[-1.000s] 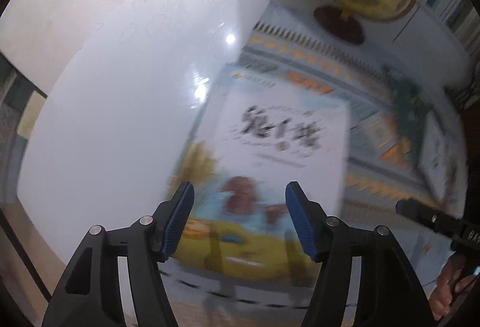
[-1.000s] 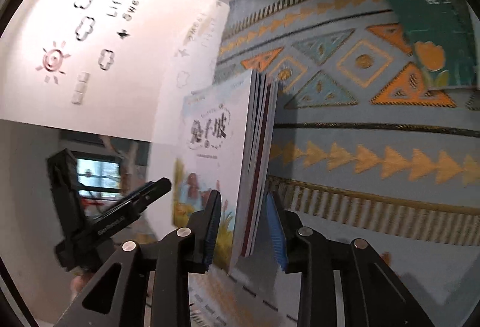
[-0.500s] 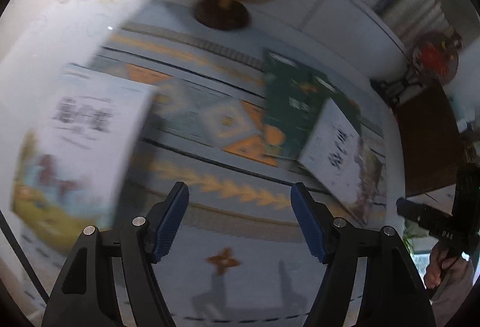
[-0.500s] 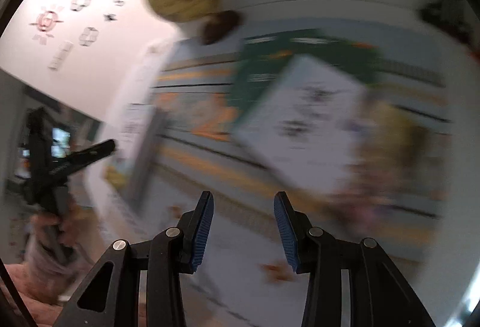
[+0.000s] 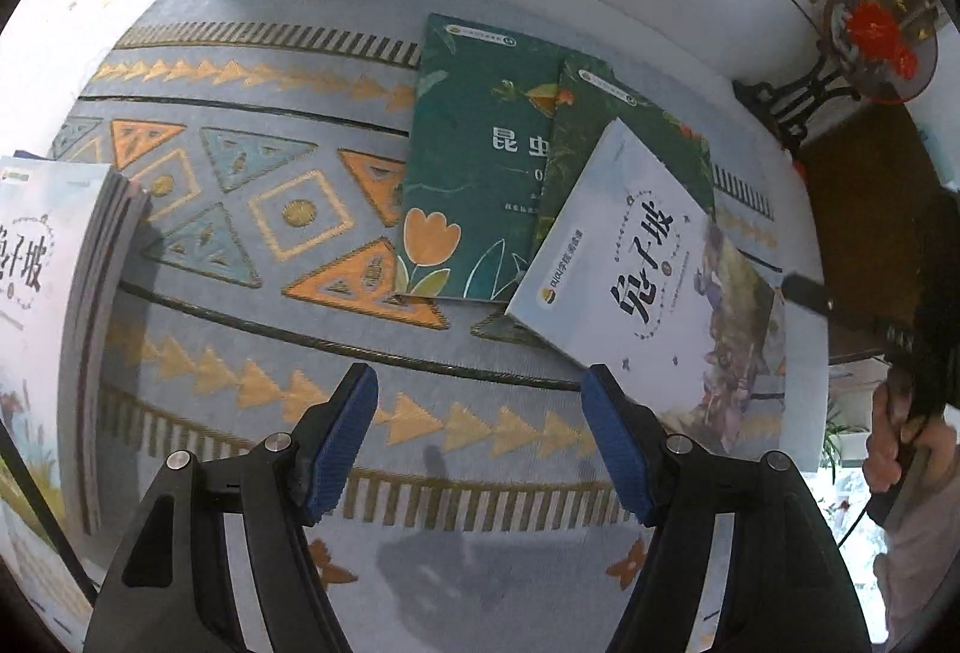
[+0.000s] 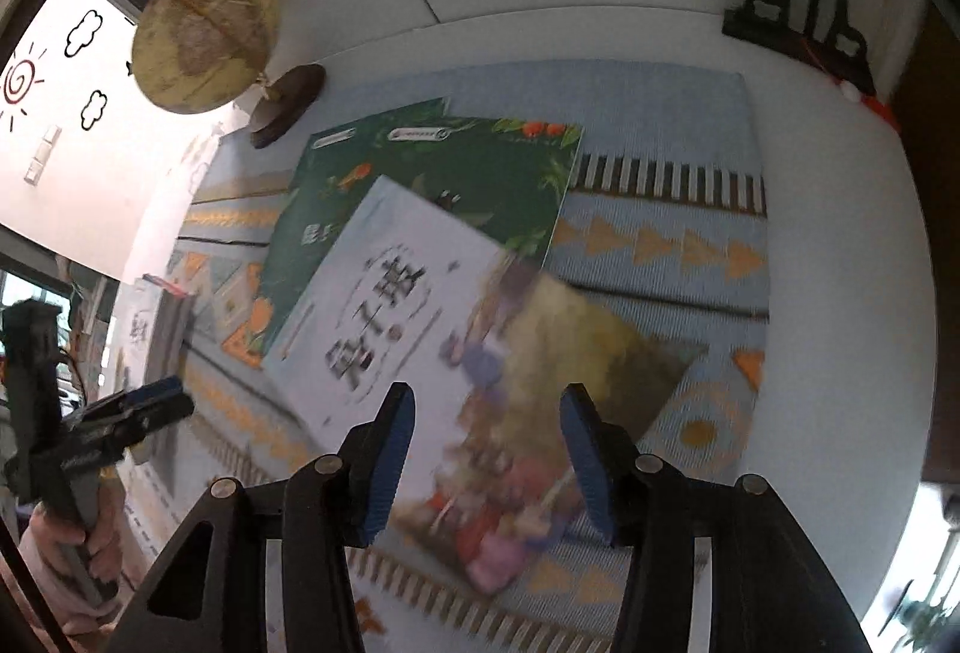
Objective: Organize books
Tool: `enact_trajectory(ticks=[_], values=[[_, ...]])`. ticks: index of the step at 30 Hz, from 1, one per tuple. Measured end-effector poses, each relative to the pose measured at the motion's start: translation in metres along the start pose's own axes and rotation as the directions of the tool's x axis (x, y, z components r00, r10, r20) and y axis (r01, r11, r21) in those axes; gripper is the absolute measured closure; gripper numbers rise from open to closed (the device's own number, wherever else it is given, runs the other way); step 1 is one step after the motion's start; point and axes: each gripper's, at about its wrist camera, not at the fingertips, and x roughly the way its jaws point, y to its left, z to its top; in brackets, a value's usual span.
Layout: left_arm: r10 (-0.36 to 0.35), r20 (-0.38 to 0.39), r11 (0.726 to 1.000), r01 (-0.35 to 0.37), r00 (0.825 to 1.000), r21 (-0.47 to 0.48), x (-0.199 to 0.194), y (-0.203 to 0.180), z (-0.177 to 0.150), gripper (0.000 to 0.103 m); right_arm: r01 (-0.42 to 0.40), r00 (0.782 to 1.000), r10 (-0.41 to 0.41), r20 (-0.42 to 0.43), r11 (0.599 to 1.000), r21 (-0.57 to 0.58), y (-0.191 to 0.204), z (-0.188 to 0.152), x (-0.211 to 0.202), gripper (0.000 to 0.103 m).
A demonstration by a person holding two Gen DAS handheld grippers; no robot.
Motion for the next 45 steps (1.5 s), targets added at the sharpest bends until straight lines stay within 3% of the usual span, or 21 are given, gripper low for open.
enact_trajectory(ticks=[3, 8, 17, 22, 24, 30, 35, 39, 41, 42, 44, 45], values=[[-0.023, -0.022, 0.999, 0.023, 0.999, -0.023, 0.010, -0.003, -0.002, 0.034, -0.076, 0.997, 0.076, 0.005, 0.997, 0.007, -0.006, 0.008, 0.012, 0.054], [-0.021, -0.038, 1.000, 0.022, 0.999, 0.011, 0.020, -0.021, -0.008, 0.034, 0.014, 0.999, -0.017, -0.036, 0.995, -0.100, -0.006, 0.013, 0.033, 0.054], [-0.031, -0.109, 0.997, 0.039, 0.994, 0.069, 0.040, -0.039, -0.017, 0.034, 0.059, 0.997, -0.064, -0.046, 0.993, -0.098, -0.028, 0.025, 0.058, 0.049], [-0.047, -0.133, 0.997, 0.054, 0.990, 0.048, 0.047, -0.036, -0.021, 0.034, 0.039, 0.999, -0.043, -0.029, 0.992, -0.116, -0.029, 0.028, 0.058, 0.047], [-0.068, -0.145, 0.996, 0.074, 0.987, 0.041, 0.052, -0.036, -0.023, 0.034, 0.020, 0.999, -0.024, -0.031, 0.993, -0.120, -0.028, 0.027, 0.058, 0.041], [-0.130, -0.157, 0.990, 0.137, 0.979, 0.035, 0.059, -0.038, -0.029, 0.034, -0.011, 0.996, -0.006, -0.094, 0.984, -0.179, -0.010, 0.018, 0.063, 0.035], [-0.179, -0.164, 0.983, 0.185, 0.970, 0.022, 0.057, -0.028, -0.026, 0.034, -0.157, 0.975, 0.126, -0.181, 0.974, -0.166, 0.012, -0.002, 0.068, 0.035], [-0.139, -0.151, 0.990, 0.143, 0.979, 0.013, 0.045, -0.001, -0.020, 0.036, -0.271, 0.936, 0.219, -0.276, 0.948, -0.167, 0.046, -0.029, 0.075, 0.034], [-0.155, -0.160, 0.988, 0.154, 0.975, -0.023, 0.043, 0.021, -0.016, 0.039, -0.360, 0.899, 0.299, -0.320, 0.921, -0.151, 0.060, -0.044, 0.079, 0.034], [-0.171, -0.180, 0.985, 0.166, 0.969, -0.040, 0.044, 0.030, -0.014, 0.046, -0.374, 0.896, 0.316, -0.311, 0.915, -0.149, 0.066, -0.050, 0.081, 0.035], [-0.183, -0.201, 0.983, 0.179, 0.962, -0.036, 0.044, 0.038, -0.009, 0.054, -0.372, 0.911, 0.338, -0.235, 0.921, -0.119, 0.066, -0.055, 0.080, 0.034], [-0.182, -0.209, 0.983, 0.182, 0.961, -0.021, 0.044, 0.037, -0.009, 0.054, -0.387, 0.908, 0.368, -0.199, 0.920, -0.067, 0.061, -0.056, 0.081, 0.034]])
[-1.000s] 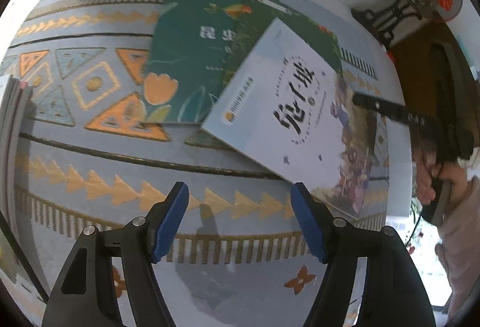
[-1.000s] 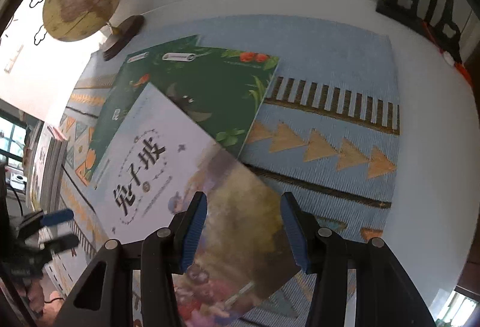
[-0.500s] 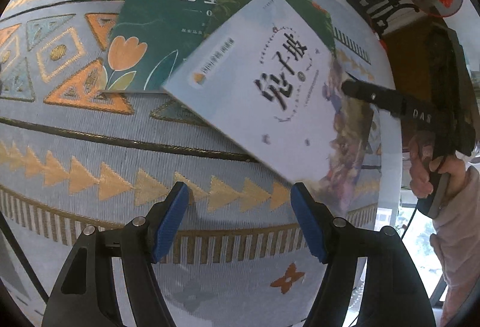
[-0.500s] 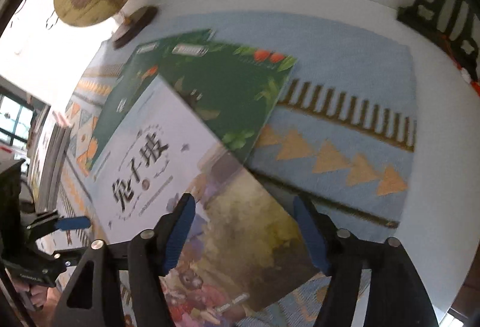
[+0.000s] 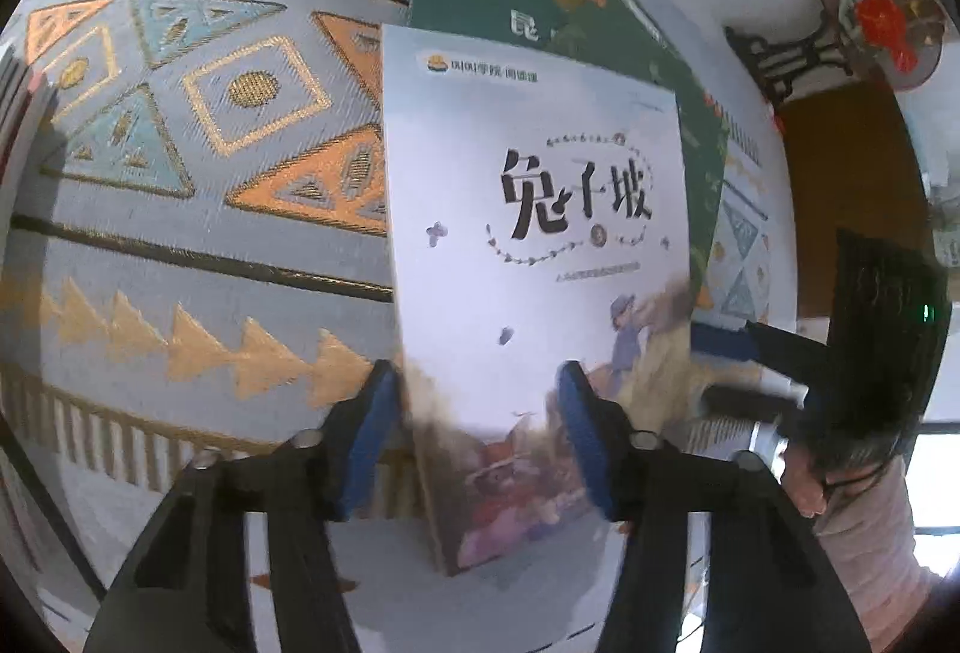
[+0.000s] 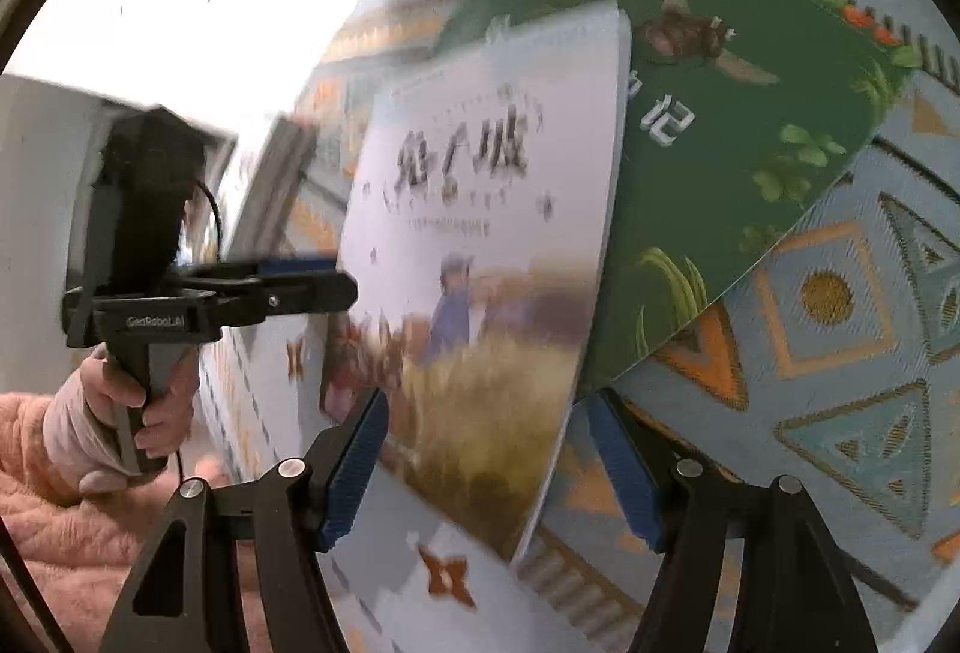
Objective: Organize books
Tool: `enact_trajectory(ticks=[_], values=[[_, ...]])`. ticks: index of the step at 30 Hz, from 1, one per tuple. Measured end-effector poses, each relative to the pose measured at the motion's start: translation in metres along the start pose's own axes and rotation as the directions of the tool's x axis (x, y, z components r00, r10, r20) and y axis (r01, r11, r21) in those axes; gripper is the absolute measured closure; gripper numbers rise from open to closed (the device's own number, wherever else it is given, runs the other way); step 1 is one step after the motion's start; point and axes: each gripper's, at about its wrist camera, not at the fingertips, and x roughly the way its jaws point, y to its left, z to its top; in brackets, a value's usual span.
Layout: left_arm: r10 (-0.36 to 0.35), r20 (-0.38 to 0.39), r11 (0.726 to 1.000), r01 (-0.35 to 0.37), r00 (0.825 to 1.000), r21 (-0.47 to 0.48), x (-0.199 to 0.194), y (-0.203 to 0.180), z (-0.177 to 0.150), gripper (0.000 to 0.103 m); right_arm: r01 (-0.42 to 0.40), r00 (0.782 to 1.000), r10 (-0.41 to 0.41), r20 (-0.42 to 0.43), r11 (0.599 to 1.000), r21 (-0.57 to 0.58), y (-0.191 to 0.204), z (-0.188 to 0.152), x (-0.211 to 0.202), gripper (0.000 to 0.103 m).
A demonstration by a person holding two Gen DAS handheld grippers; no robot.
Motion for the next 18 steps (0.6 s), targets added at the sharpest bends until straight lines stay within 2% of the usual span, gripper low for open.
enact_trajectory(ticks=[2, 4, 7, 10, 11, 12, 14, 15, 17, 18], values=[[0.019, -0.006, 0.998, -0.019, 1.000, 0.055, 0.002, -0.008, -0.001, 0.054, -0.076, 0.994, 0.067, 0.085, 0.991, 0.108, -0.013, -0.006, -0.003, 0.034], [0.045, 0.004, 0.993, -0.045, 0.999, 0.106, 0.004, -0.017, -0.005, 0.054, -0.123, 0.984, 0.100, 0.149, 0.981, 0.151, -0.017, -0.014, -0.003, 0.034], [0.019, 0.019, 0.995, -0.021, 1.000, 0.095, 0.003, -0.014, -0.006, 0.054, -0.138, 0.977, 0.108, 0.182, 0.978, 0.158, -0.017, -0.013, -0.003, 0.033], [-0.005, 0.024, 0.997, 0.003, 1.000, 0.071, 0.003, -0.009, -0.004, 0.054, -0.225, 0.960, 0.181, 0.213, 0.952, 0.209, -0.025, -0.015, -0.007, 0.038], [0.000, 0.022, 0.997, -0.001, 1.000, 0.079, 0.003, -0.009, -0.004, 0.054, -0.261, 0.950, 0.211, 0.230, 0.942, 0.210, -0.026, -0.018, -0.010, 0.041], [0.014, 0.020, 0.995, -0.015, 1.000, 0.095, 0.004, -0.012, -0.004, 0.054, -0.307, 0.935, 0.254, 0.248, 0.929, 0.208, -0.027, -0.020, -0.013, 0.048], [0.057, 0.019, 0.989, -0.059, 0.998, 0.138, 0.008, -0.022, -0.004, 0.054, -0.420, 0.894, 0.363, 0.264, 0.883, 0.208, -0.025, -0.021, -0.013, 0.059], [0.082, 0.021, 0.984, -0.085, 0.996, 0.157, 0.009, -0.027, -0.005, 0.054, -0.419, 0.897, 0.368, 0.246, 0.886, 0.200, -0.020, -0.020, -0.008, 0.061], [0.106, 0.025, 0.980, -0.109, 0.994, 0.168, 0.009, -0.030, -0.005, 0.054, -0.334, 0.936, 0.301, 0.185, 0.925, 0.183, -0.010, -0.017, 0.005, 0.064], [0.097, 0.024, 0.984, -0.099, 0.995, 0.148, 0.009, -0.029, -0.004, 0.054, -0.272, 0.957, 0.245, 0.159, 0.946, 0.179, -0.008, -0.016, 0.013, 0.072]])
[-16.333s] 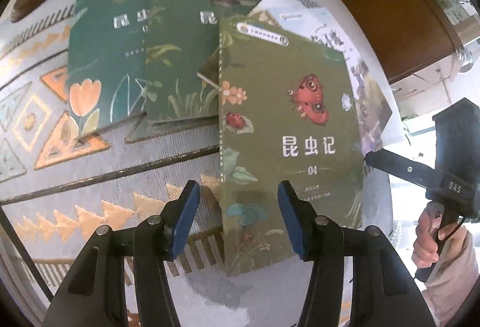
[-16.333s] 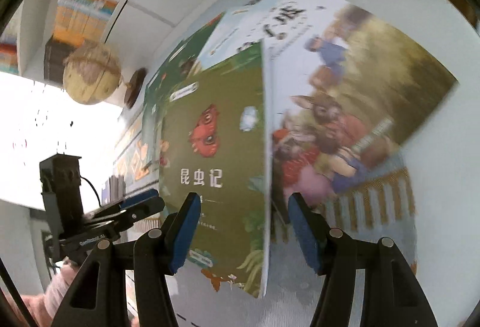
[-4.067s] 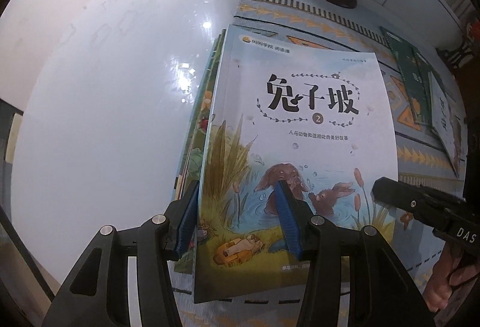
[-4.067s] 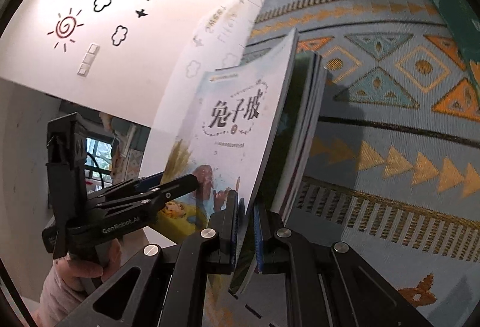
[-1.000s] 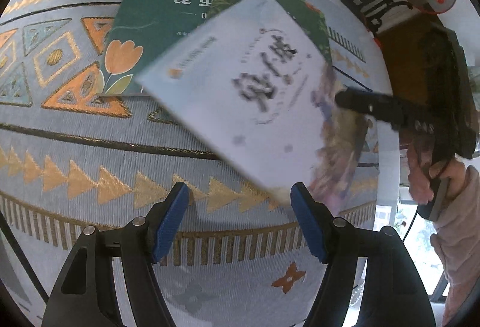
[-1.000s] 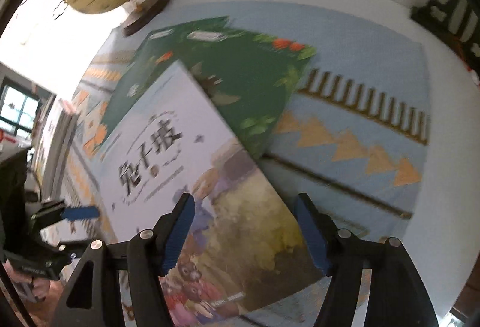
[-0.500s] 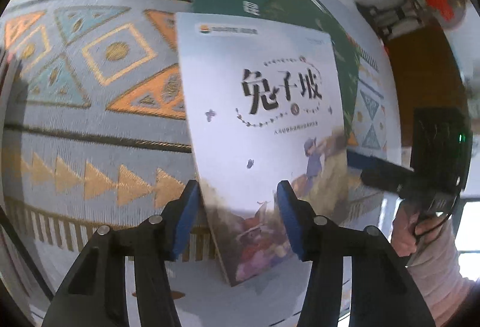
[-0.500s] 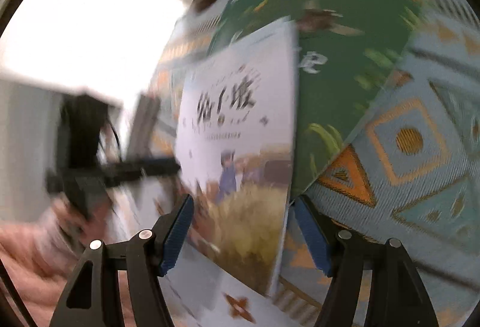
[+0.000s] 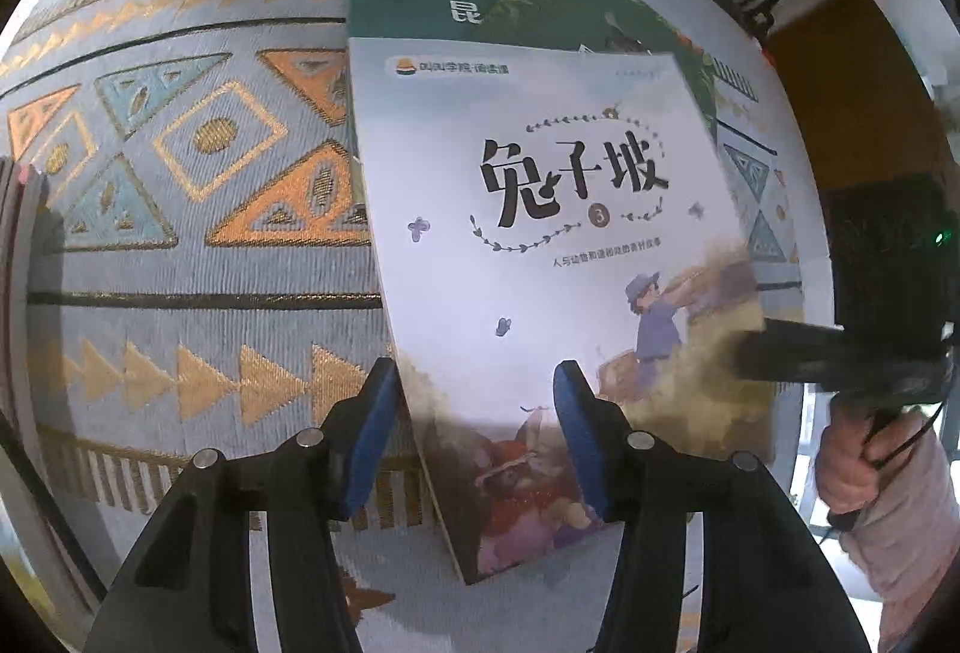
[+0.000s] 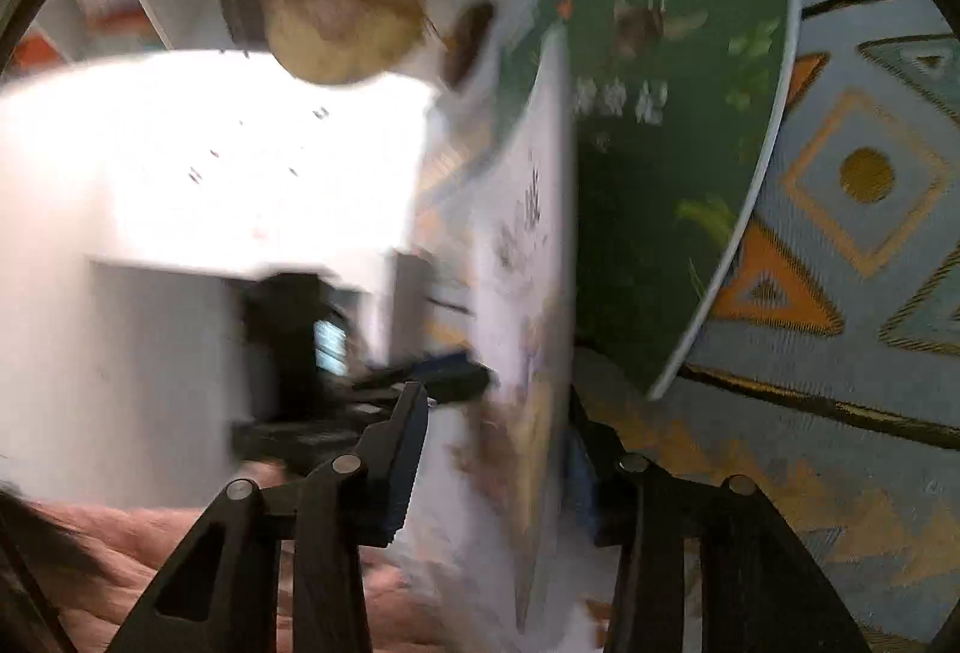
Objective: Organize books
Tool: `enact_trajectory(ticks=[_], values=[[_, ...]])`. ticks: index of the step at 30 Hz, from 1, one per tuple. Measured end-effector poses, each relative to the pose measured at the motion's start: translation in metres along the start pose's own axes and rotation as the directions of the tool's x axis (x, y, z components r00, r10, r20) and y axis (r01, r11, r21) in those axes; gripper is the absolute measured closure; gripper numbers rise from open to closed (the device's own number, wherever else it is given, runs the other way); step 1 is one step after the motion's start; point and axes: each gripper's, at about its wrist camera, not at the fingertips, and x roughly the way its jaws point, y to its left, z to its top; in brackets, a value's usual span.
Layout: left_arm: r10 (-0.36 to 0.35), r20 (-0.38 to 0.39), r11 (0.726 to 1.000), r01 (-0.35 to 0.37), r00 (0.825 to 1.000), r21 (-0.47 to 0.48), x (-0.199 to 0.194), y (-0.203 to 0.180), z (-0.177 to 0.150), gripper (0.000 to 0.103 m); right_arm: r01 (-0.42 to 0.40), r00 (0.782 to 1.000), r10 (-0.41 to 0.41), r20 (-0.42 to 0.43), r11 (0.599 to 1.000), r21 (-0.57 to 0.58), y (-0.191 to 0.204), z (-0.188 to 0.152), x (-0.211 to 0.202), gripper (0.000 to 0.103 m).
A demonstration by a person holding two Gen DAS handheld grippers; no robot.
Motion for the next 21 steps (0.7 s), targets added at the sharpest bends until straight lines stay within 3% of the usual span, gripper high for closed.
enact_trajectory(ticks=[1, 2, 3, 5, 9, 12, 15, 17, 21], values=[[-0.022, -0.001, 0.999, 0.022, 1.000, -0.031, 0.000, 0.003, 0.001, 0.054, 0.045, 0.999, -0.045, 0.002, 0.999, -0.004, -0.002, 0.000, 0.004, 0.080], [-0.085, -0.009, 0.993, 0.084, 0.996, -0.084, -0.001, 0.009, 0.002, 0.054, 0.072, 0.997, -0.072, 0.008, 0.997, 0.000, -0.004, 0.000, 0.006, 0.095], [-0.152, -0.007, 0.980, 0.150, 0.988, -0.133, -0.002, 0.014, 0.002, 0.054, 0.104, 0.994, -0.104, 0.020, 0.995, 0.004, -0.006, -0.001, 0.006, 0.094], [-0.193, 0.022, 0.973, 0.194, 0.981, -0.127, -0.008, 0.014, 0.002, 0.054, 0.157, 0.987, -0.156, 0.036, 0.988, -0.017, -0.004, 0.000, 0.004, 0.094], [-0.210, 0.057, 0.973, 0.215, 0.976, -0.088, -0.011, 0.005, 0.005, 0.054, 0.175, 0.983, -0.175, 0.048, 0.984, -0.002, -0.004, -0.001, 0.001, 0.094], [-0.300, 0.040, 0.946, 0.302, 0.953, -0.117, 0.004, 0.005, 0.010, 0.062, 0.131, 0.988, -0.134, 0.071, 0.990, 0.046, -0.019, -0.004, -0.006, 0.094], [-0.222, 0.051, 0.971, 0.226, 0.974, -0.077, 0.008, 0.000, 0.011, 0.075, 0.125, 0.988, -0.128, 0.085, 0.991, 0.050, -0.022, -0.006, -0.008, 0.095], [-0.208, 0.050, 0.975, 0.211, 0.977, -0.063, 0.001, 0.003, 0.008, 0.080, 0.121, 0.988, -0.127, 0.092, 0.991, 0.062, -0.022, -0.006, -0.007, 0.095], [-0.188, 0.067, 0.982, 0.188, 0.980, -0.005, -0.008, -0.007, 0.007, 0.083, 0.173, 0.979, -0.176, 0.100, 0.984, 0.042, -0.010, -0.008, -0.009, 0.094]])
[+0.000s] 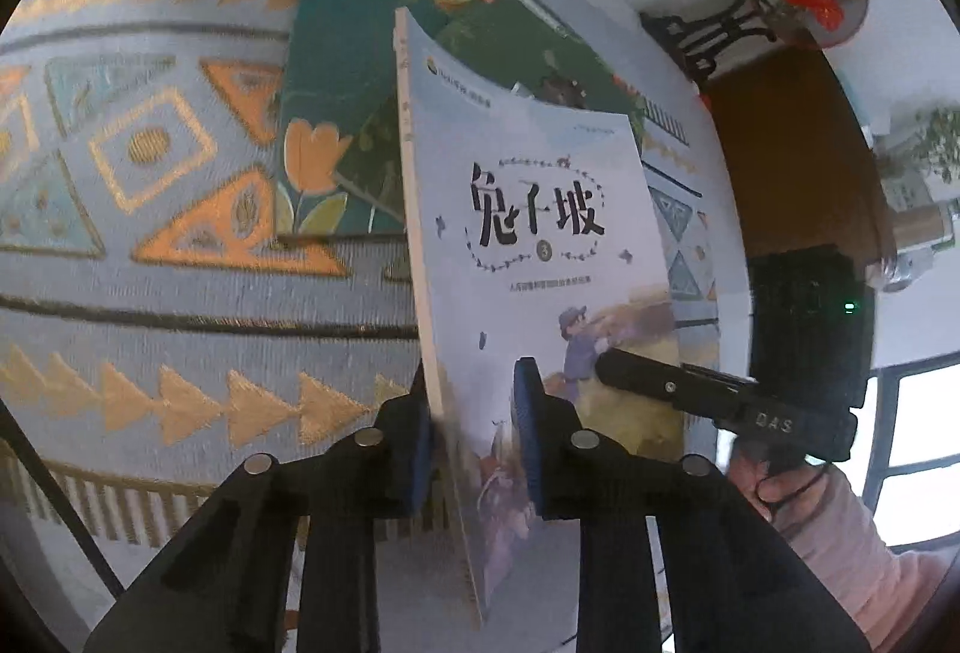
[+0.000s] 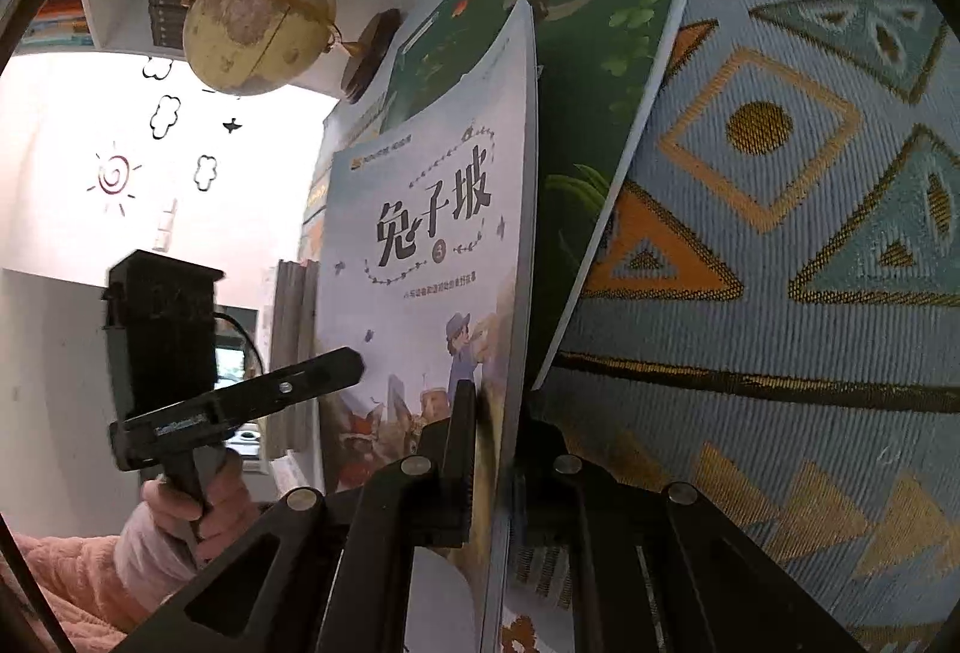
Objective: Organize books
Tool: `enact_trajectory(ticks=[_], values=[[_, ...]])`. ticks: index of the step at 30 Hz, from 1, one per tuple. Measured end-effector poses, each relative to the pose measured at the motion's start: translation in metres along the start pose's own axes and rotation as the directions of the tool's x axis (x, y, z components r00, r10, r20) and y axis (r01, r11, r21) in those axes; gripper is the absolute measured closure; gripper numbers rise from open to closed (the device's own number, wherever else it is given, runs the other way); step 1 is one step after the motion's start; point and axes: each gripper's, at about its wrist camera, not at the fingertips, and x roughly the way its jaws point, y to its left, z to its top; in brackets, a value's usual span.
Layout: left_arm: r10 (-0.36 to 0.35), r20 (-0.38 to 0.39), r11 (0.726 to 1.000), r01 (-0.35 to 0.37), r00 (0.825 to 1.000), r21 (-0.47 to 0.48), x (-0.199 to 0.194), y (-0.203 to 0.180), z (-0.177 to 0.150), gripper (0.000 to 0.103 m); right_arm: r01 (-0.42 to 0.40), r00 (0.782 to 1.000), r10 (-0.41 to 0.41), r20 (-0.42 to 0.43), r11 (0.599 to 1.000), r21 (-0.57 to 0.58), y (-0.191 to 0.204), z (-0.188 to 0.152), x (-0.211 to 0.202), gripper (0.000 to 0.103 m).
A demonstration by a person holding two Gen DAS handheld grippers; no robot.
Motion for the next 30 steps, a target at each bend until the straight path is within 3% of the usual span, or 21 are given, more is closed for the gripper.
enact_trajectory(ticks=[3, 8, 19, 30], values=[[0.039, 0.017, 0.998, -0.040, 0.999, 0.041, -0.008, -0.003, 0.001, 0.083, -0.028, 0.999, 0.028, 0.037, 0.999, -0.018, 0.012, -0.003, -0.010, 0.094], [0.032, 0.040, 0.995, -0.036, 0.999, 0.093, -0.026, -0.008, 0.006, 0.083, -0.066, 0.994, 0.069, 0.080, 0.997, -0.044, 0.028, -0.005, -0.028, 0.094], [0.069, 0.094, 0.984, -0.084, 0.993, 0.158, -0.062, -0.014, -0.005, 0.082, 0.029, 0.993, -0.010, 0.121, 0.987, -0.158, 0.081, -0.019, -0.042, 0.093], [0.092, 0.190, 0.984, -0.119, 0.978, 0.135, -0.124, 0.013, -0.026, 0.082, 0.028, 0.988, 0.006, 0.153, 0.975, -0.220, 0.144, -0.040, -0.024, 0.093]])
